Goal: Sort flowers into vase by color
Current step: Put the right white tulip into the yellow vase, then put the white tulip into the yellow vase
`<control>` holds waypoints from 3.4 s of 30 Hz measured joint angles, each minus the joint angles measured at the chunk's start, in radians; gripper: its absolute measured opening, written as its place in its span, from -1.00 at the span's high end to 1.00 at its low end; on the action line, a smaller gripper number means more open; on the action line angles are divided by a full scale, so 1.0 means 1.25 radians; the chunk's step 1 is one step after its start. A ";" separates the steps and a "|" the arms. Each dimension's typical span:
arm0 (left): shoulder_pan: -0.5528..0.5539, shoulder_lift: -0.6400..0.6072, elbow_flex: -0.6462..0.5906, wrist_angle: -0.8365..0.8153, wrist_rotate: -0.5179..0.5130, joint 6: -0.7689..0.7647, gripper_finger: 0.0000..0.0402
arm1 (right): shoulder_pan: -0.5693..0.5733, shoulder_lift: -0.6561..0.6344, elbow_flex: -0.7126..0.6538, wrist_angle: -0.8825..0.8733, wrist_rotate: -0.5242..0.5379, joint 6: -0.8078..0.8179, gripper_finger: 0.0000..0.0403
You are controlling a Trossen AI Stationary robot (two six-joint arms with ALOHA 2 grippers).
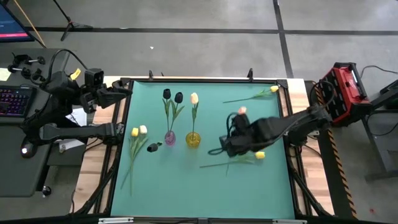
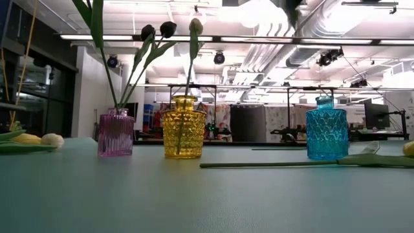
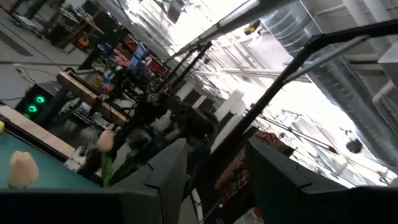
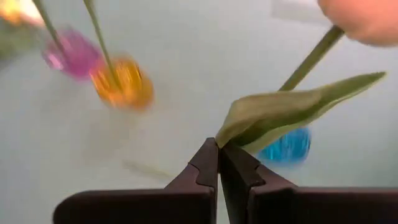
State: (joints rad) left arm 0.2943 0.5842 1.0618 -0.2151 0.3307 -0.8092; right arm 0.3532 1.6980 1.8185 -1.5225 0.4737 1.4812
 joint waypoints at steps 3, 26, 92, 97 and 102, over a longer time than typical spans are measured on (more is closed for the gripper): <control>0.000 0.000 0.000 0.000 -0.019 0.000 0.25 | -0.026 0.000 0.082 -0.006 0.098 -0.059 1.00; 0.000 0.000 0.000 -0.001 -0.039 0.026 0.25 | -0.154 0.026 0.129 0.365 0.179 -0.679 1.00; 0.000 0.000 0.000 -0.005 -0.099 0.049 0.25 | -0.138 0.135 0.218 0.200 -0.182 -0.939 -0.73; 0.000 0.000 0.000 -0.005 -0.099 0.049 0.25 | -0.127 0.135 0.225 0.146 -0.237 -0.907 -0.72; 0.000 0.000 0.000 -0.005 -0.099 0.049 0.25 | -0.117 0.135 0.225 0.141 -0.265 -0.890 -0.68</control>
State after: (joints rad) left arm 0.2943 0.5842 1.0618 -0.2214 0.2069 -0.7475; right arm 0.2074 1.8664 2.0995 -1.3466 0.1423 0.3683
